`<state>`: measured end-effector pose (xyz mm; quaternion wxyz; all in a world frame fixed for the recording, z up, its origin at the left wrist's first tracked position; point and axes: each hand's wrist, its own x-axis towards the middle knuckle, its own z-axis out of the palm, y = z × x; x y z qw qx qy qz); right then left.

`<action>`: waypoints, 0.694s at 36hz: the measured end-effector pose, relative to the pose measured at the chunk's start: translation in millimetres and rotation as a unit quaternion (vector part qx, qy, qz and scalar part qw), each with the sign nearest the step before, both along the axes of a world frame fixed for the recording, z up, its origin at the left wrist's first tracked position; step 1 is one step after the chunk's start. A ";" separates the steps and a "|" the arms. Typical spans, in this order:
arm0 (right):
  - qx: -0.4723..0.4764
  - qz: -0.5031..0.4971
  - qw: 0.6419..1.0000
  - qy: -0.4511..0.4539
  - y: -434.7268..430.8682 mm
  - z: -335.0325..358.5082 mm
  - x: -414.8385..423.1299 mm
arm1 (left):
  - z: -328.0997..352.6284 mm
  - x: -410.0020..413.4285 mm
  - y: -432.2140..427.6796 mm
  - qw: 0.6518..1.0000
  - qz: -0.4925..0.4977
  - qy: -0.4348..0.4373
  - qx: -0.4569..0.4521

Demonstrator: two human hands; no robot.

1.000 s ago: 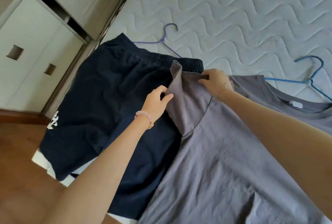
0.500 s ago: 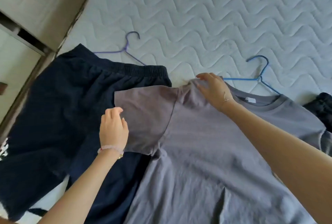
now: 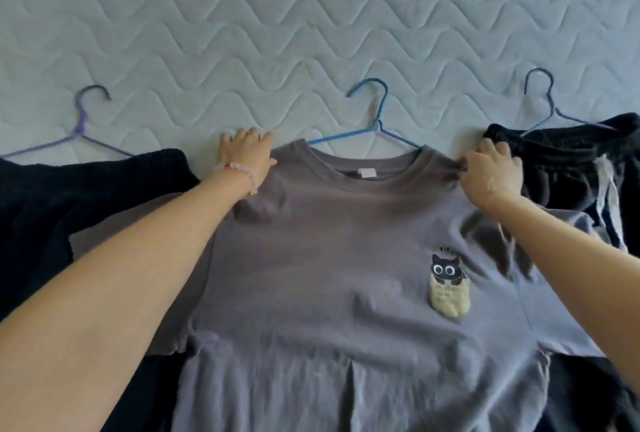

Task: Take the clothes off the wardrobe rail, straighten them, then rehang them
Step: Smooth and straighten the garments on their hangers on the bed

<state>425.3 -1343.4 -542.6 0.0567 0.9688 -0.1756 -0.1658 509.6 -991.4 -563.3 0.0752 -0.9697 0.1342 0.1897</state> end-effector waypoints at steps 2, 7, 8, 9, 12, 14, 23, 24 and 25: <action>0.009 0.009 1.000 -0.026 1.2 1.1 6.5 | 1.9 8.2 0.7 0.997 -0.061 -0.007 0.041; 0.088 -0.007 0.995 -0.055 7.4 12.7 25.8 | 10.5 24.5 9.0 0.998 -0.056 0.012 0.006; 0.099 -0.009 0.993 -0.066 9.4 14.1 31.1 | 12.7 30.0 12.3 1.000 -0.028 0.005 -0.003; 0.110 -0.012 0.991 -0.074 12.0 14.7 37.4 | 14.2 36.5 15.2 1.000 0.003 -0.007 -0.015; 0.136 -0.016 0.987 -0.079 20.7 9.8 55.6 | 13.9 46.5 18.0 0.994 0.087 -0.015 -0.058; 0.152 -0.024 0.985 -0.082 24.0 3.8 63.1 | 8.0 46.9 16.9 0.984 0.148 -0.012 -0.103; 0.262 -0.075 0.955 -0.118 25.5 2.2 70.8 | -2.3 60.4 2.4 0.946 0.254 -0.079 -0.185; 0.309 -0.074 0.944 -0.087 26.4 2.1 64.8 | -1.8 56.4 2.3 0.947 0.243 -0.065 -0.199; 0.346 -0.065 0.935 -0.048 28.3 3.8 57.2 | -2.3 50.7 3.1 0.948 0.230 -0.043 -0.214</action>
